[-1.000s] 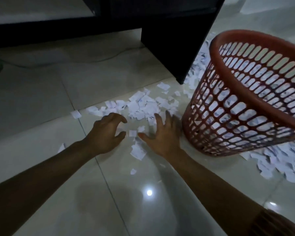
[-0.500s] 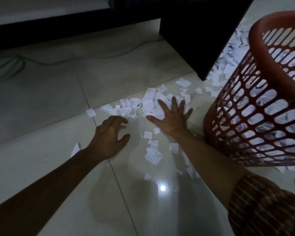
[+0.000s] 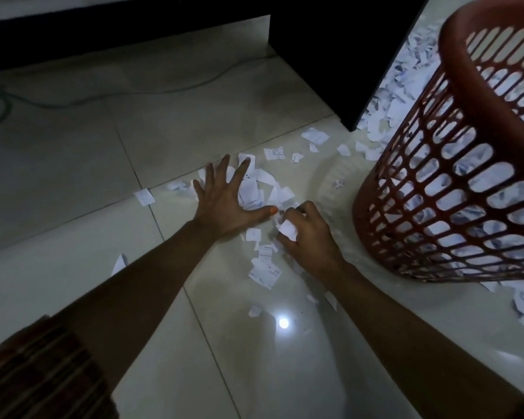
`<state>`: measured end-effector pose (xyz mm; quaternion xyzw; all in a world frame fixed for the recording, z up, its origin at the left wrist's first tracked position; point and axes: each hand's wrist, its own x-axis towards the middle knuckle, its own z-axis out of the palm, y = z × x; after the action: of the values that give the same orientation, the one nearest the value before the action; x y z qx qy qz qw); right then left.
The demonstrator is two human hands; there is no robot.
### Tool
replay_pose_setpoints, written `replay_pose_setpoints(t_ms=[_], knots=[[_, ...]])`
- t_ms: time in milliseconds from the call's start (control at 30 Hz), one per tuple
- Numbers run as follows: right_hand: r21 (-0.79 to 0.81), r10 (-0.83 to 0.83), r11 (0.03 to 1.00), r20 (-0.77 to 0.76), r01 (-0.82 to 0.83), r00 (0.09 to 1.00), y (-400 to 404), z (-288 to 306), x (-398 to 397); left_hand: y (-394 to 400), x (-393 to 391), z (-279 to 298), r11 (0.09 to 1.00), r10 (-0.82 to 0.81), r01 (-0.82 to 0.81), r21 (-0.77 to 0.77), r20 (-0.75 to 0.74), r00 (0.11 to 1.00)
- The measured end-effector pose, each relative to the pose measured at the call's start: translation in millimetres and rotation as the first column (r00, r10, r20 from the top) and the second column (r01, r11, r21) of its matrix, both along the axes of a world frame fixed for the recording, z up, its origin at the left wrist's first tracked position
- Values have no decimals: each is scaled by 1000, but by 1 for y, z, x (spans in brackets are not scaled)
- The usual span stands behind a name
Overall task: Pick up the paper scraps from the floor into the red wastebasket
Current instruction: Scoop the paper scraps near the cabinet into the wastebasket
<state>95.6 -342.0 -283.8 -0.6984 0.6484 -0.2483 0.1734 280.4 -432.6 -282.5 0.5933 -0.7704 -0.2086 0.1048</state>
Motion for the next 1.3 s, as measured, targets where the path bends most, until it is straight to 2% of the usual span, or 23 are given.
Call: replay_pose_setpoints(t_ms=[133, 267, 367, 433, 567, 700, 867, 933, 1100, 1300], knots=[[-65, -71, 995, 20, 73, 997, 21, 13, -17, -11, -23, -8, 1000, -22, 21, 19, 92, 995], [23, -136, 991, 62, 135, 989, 34, 20, -27, -5, -38, -13, 994, -92, 104, -35, 256, 962], [-34, -147, 988, 101, 151, 984, 37, 23, -28, 9, -37, -16, 972, -36, 71, -222, 156, 987], [-61, -151, 986, 111, 158, 982, 38, 25, -24, 18, -35, -16, 960, -28, 49, -274, 80, 996], [-124, -137, 981, 88, 147, 987, 36, 32, -12, 32, -22, -8, 945, -145, 158, -287, 66, 987], [-185, -112, 974, 115, 132, 987, 31, 46, -2, 44, -1, 0, 955, -222, 217, -203, -1, 975], [-285, -75, 952, 151, 116, 986, 30, 73, 5, 62, 10, 14, 988, -106, 84, -127, -179, 978], [-331, -66, 936, 164, 118, 984, 32, 91, 7, 65, 10, 24, 987, -85, 49, -153, -235, 968], [-400, -22, 910, 221, 111, 975, 32, 146, 11, 60, -1, 81, 939, -147, 39, -342, -299, 943], [-551, 7, 819, 291, 161, 957, 30, 225, 15, 44, -21, 170, 863, -209, 58, -503, -249, 946]])
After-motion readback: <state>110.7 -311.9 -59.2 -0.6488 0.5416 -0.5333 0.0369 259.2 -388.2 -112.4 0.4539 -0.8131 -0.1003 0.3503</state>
